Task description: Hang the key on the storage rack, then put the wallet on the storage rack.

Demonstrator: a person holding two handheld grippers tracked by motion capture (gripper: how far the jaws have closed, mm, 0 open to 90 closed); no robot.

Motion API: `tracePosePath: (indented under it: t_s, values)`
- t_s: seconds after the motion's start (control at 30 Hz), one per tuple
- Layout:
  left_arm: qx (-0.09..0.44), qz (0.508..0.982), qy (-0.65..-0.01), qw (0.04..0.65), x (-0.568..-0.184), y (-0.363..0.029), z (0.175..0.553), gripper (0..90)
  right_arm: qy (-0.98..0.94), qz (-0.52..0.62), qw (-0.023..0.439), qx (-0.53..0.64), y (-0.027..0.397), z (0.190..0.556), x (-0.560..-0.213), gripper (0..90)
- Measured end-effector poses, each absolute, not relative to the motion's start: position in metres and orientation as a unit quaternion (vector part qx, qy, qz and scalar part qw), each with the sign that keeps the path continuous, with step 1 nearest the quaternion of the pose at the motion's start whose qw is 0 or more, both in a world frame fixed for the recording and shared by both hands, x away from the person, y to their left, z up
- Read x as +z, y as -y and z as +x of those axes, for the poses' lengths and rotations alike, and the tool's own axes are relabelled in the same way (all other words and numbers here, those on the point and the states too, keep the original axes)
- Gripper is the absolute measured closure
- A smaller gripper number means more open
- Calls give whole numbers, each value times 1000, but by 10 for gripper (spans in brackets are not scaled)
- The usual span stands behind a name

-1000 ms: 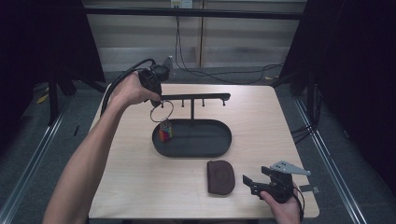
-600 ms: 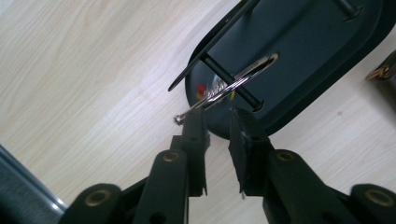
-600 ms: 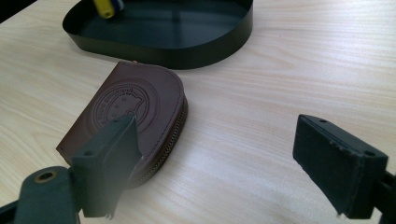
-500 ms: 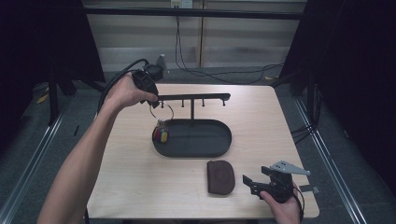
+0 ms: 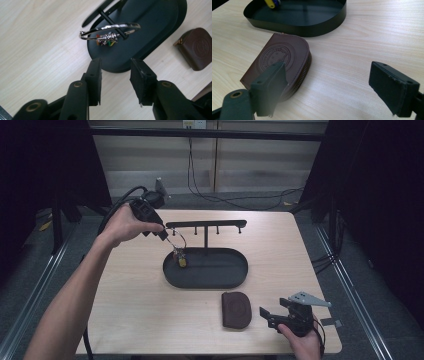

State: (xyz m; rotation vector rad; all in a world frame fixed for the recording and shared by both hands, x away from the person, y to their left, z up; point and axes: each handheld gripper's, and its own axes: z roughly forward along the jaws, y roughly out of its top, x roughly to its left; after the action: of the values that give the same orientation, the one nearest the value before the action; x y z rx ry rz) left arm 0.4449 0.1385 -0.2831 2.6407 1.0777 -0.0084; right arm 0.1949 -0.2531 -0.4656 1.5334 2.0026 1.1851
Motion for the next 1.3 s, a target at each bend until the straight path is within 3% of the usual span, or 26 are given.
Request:
tracePosePath:
  t_s: [0.37,1.3]
  values:
    - [5,918,-359,169,-286,-140,421,440,-707,544,174,417,251,197,-467,144]
    - [-9,892,-366,264,-321,-171,390,326,-703,548,178,416,255,197,-466,144]
